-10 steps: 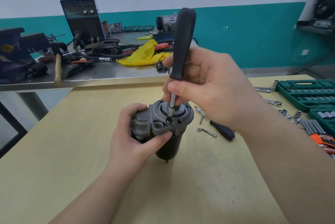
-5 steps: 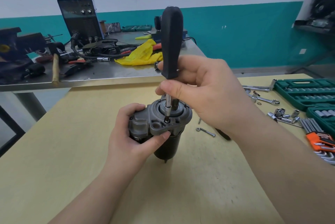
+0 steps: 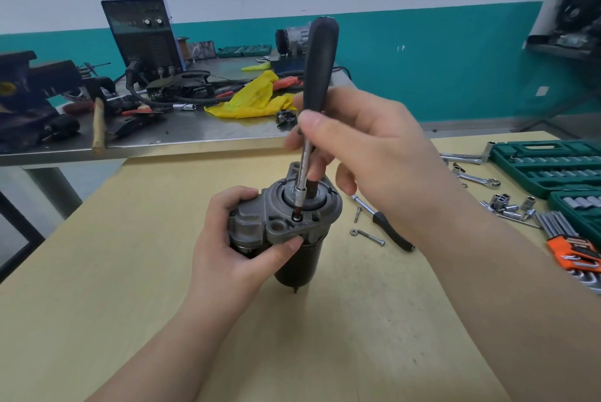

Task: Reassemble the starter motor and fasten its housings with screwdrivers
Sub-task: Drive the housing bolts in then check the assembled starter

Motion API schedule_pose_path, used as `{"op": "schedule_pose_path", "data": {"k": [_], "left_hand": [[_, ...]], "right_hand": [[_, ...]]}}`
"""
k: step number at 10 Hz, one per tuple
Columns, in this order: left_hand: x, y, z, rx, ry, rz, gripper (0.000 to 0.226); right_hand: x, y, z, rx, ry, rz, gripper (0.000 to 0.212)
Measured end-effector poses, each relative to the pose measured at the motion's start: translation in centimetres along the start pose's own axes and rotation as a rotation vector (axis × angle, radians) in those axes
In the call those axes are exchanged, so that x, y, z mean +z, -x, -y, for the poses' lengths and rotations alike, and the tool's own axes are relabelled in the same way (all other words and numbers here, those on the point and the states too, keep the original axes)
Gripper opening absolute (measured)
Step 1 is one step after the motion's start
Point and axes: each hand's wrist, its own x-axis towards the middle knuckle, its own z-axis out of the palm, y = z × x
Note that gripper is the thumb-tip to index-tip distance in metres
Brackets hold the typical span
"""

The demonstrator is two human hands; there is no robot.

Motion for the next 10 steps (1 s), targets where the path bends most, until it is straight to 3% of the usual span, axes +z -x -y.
{"op": "schedule_pose_path", "data": {"k": [2,3,4,5,6,8,9,10], "left_hand": [[0.02,-0.09,0.19,0.005,-0.012,-0.003,0.067],[0.04,-0.08,0.18,-0.001,-0.003,-0.001,0.067],[0.03,-0.1,0.13,-0.007,0.006,0.005,0.067],[0.05,-0.1,0.12,-0.011,0.0,0.01,0.067],[0.04,-0.07,0.17,-0.019,0.002,0.015,0.067],[-0.03,-0.02,0.08,-0.018,-0.015,0.039,0.069],[-0.34,-0.02,0.24,-0.02,-0.042,0.067,0.077],[-0.53,-0.11,0.47,-0.021,-0.071,0.084,0.083]], "right_hand": [[0.16,0.15,0.14,-0.077,-0.018,-0.065,0.019],[0.33,0.01,0.22,-0.117,-0.052,-0.066,0.035],[0.45,0.03,0.41,-0.199,-0.056,-0.06,0.069],[0.44,0.06,0.51,-0.25,-0.047,-0.047,0.079],[0.47,-0.12,0.68,-0.265,-0.08,-0.068,0.071],[0.2,-0.38,0.71,-0.282,-0.021,-0.102,0.078],[0.08,-0.46,0.73,-0.286,-0.033,-0.118,0.072],[0.09,-0.5,0.85,-0.297,-0.109,-0.106,0.049]]}}
